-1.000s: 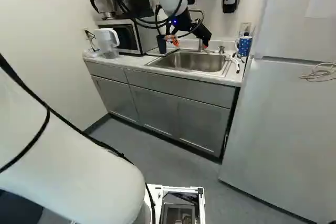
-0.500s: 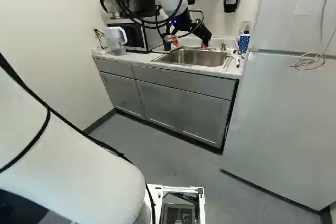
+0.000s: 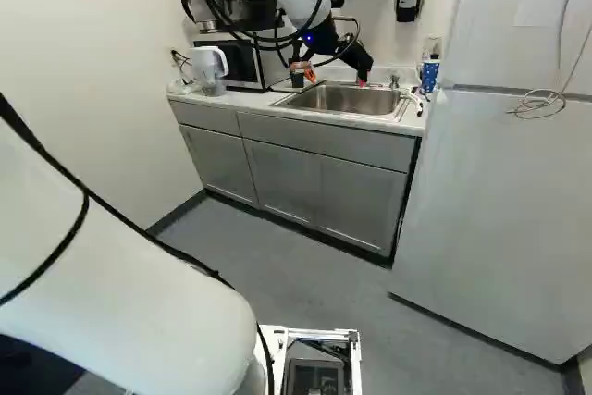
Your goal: Rinse the cup and place it in the tray
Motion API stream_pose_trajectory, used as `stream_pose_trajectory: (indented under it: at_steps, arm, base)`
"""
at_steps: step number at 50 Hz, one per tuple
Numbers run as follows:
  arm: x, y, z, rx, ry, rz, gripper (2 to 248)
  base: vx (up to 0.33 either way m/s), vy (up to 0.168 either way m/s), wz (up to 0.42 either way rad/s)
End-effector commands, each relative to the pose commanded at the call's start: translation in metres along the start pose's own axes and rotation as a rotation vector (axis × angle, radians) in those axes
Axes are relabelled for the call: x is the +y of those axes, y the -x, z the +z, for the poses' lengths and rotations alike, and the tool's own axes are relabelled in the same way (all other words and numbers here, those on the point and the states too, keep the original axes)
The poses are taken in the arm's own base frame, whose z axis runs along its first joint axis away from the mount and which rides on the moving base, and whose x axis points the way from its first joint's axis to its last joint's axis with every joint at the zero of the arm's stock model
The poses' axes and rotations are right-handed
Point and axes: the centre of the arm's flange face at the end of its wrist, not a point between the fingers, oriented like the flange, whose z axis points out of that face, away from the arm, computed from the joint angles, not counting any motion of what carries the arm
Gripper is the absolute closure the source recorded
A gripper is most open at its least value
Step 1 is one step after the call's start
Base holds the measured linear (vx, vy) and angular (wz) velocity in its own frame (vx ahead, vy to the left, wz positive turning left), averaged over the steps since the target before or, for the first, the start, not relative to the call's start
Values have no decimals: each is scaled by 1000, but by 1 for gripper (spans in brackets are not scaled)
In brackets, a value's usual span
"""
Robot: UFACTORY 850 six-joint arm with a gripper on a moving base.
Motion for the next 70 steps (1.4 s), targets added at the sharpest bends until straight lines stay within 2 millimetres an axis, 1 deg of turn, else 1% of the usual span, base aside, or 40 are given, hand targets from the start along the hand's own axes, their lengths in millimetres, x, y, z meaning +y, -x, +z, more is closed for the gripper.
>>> stream_pose_trajectory:
  at_steps: [17,34,53,70]
  arm:
    - [-2,3,3,5,-3,-3,3]
    - [-7,12,13,21,-11,-14,3]
    - [-18,32,30,53,-28,-34,3]
    - [-31,58,50,92,-51,-58,3]
  base:
    - [0,0,0]
    - [0,0,0]
    - [0,0,0]
    - [0,0,0]
